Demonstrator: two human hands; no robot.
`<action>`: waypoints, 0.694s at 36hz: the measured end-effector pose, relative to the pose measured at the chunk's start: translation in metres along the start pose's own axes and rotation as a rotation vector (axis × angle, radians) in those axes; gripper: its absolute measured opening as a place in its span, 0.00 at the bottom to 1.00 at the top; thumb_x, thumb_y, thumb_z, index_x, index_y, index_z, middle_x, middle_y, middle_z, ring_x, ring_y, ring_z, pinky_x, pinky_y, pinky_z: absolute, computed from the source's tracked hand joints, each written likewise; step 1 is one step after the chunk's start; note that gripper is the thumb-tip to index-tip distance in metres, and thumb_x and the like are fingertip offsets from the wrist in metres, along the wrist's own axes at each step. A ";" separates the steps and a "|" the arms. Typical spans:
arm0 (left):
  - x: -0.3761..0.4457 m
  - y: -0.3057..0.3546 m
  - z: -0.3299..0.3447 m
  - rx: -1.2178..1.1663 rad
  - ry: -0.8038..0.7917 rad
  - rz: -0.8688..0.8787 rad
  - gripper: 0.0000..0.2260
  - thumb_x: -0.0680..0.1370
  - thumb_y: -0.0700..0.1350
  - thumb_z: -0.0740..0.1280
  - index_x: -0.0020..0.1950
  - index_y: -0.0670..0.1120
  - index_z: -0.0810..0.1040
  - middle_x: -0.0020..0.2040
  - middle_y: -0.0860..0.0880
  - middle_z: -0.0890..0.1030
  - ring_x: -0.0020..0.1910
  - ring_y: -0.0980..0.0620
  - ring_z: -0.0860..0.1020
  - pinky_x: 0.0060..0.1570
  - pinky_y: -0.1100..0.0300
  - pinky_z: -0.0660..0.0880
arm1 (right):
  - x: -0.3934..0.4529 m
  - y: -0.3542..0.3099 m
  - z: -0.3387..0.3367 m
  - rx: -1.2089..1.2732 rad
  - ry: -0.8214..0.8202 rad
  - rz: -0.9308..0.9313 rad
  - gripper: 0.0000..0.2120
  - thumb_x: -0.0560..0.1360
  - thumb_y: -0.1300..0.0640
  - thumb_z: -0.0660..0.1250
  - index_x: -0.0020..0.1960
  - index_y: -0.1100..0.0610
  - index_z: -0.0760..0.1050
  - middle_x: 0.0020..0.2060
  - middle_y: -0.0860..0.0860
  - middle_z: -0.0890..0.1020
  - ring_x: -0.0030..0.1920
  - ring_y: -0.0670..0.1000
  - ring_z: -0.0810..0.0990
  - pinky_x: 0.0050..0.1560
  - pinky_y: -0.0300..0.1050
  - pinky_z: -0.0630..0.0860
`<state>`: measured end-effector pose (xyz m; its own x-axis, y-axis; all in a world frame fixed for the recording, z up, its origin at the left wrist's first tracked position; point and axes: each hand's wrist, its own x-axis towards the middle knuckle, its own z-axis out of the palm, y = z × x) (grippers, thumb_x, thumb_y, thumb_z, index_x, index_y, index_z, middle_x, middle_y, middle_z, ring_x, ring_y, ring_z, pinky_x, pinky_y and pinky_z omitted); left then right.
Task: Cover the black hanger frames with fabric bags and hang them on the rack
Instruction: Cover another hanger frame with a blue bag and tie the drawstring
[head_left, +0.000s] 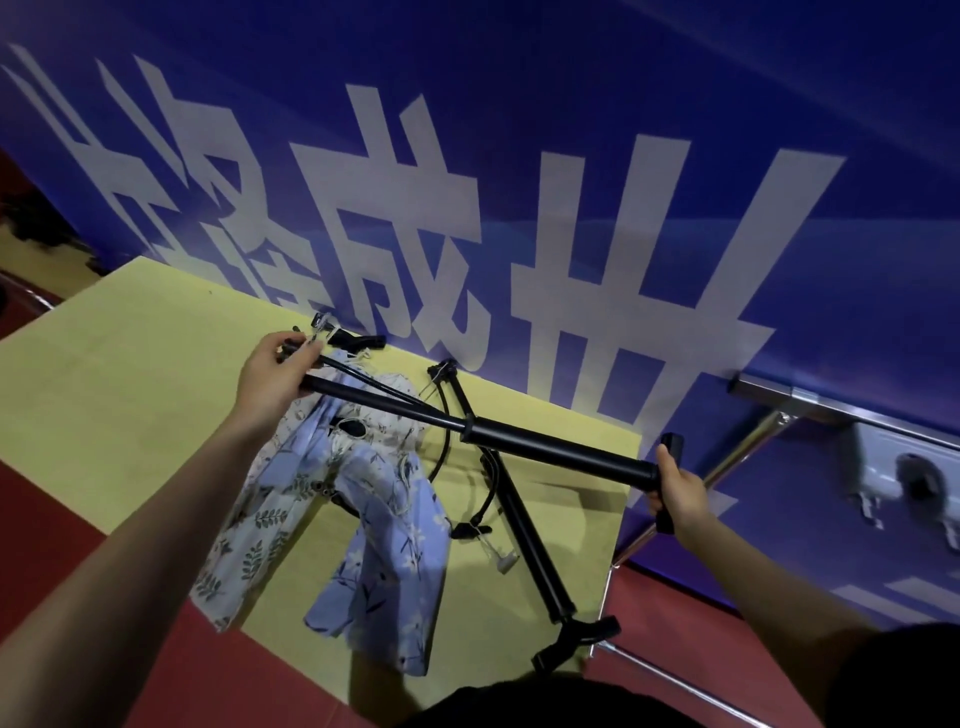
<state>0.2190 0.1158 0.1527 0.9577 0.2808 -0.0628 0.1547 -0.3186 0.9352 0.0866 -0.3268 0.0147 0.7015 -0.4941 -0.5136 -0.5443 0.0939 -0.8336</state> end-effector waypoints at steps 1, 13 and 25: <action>-0.001 0.001 0.000 0.030 -0.057 0.008 0.14 0.78 0.48 0.69 0.62 0.45 0.75 0.53 0.46 0.79 0.47 0.54 0.80 0.40 0.60 0.76 | -0.001 -0.001 -0.003 0.001 0.008 0.000 0.23 0.81 0.45 0.59 0.34 0.59 0.68 0.26 0.56 0.69 0.26 0.53 0.66 0.29 0.44 0.65; -0.034 0.017 0.035 -0.081 -0.164 0.036 0.12 0.80 0.55 0.63 0.57 0.48 0.75 0.55 0.46 0.79 0.54 0.49 0.79 0.48 0.56 0.78 | -0.009 -0.018 0.019 0.012 0.041 0.048 0.19 0.80 0.46 0.61 0.40 0.60 0.69 0.28 0.56 0.72 0.27 0.52 0.68 0.29 0.45 0.65; -0.055 0.025 0.061 0.004 -0.169 0.048 0.12 0.83 0.53 0.55 0.61 0.53 0.74 0.58 0.51 0.76 0.59 0.47 0.75 0.61 0.44 0.74 | -0.035 -0.028 0.061 0.098 -0.058 0.082 0.16 0.81 0.47 0.60 0.42 0.59 0.70 0.30 0.54 0.72 0.26 0.50 0.66 0.30 0.44 0.64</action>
<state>0.1850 0.0377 0.1582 0.9911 0.1094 -0.0764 0.1089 -0.3318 0.9370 0.1060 -0.2597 0.0436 0.6834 -0.4308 -0.5895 -0.5554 0.2173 -0.8027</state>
